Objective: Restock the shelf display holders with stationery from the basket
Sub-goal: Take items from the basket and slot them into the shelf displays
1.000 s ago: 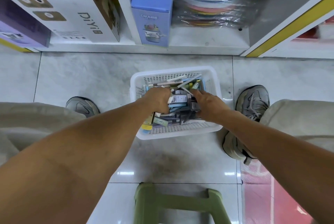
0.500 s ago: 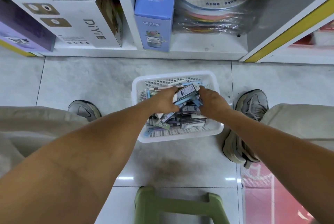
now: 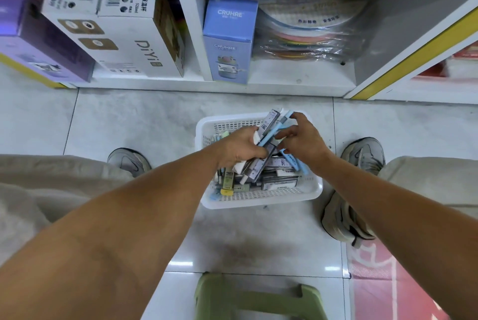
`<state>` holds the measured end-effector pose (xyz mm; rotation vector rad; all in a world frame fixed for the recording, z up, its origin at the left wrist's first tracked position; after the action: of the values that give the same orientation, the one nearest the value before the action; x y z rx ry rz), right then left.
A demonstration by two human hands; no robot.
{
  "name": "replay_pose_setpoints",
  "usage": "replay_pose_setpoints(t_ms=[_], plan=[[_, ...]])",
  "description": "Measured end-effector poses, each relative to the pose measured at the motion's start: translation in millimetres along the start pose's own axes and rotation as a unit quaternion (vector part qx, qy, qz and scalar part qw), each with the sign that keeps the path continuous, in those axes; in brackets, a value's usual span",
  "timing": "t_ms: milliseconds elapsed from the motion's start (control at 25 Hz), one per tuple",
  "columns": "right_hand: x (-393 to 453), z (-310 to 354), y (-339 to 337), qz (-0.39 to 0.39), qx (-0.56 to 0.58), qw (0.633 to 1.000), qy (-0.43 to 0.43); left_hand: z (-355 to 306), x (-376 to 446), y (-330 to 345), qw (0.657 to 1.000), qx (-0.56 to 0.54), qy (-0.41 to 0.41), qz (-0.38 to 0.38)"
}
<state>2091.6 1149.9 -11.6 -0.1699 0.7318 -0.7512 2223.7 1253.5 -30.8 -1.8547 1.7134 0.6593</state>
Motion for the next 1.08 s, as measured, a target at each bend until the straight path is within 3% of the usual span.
replay_pose_setpoints(t_ms=[160, 280, 640, 840, 1080], plan=[[-14, 31, -5, 0.139, 0.118, 0.982, 0.051, -30, -28, -18, 0.999, -0.042, 0.031, -0.003], [-31, 65, -17, 0.182, 0.148, 0.972, 0.028, -61, -57, -27, 0.998, -0.039, 0.052, -0.007], [-113, 224, -76, 0.163, 0.091, 0.973, -0.135, -194, -175, -56, 0.977, 0.000, 0.189, -0.094], [-146, 304, -101, 0.108, 0.087, 0.966, -0.219, -256, -228, -79, 0.950, -0.059, 0.254, -0.173], [-152, 363, -121, 0.046, 0.062, 0.948, -0.308, -296, -255, -127, 0.925, -0.099, 0.213, -0.297]])
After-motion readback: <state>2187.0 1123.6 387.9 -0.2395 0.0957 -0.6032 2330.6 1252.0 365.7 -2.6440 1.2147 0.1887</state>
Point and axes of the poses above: each hand's wrist, its own x-axis towards the middle knuckle, its own y-axis out of the palm, z = x × y, the point moved 3 cm from there along x, towards the middle knuckle
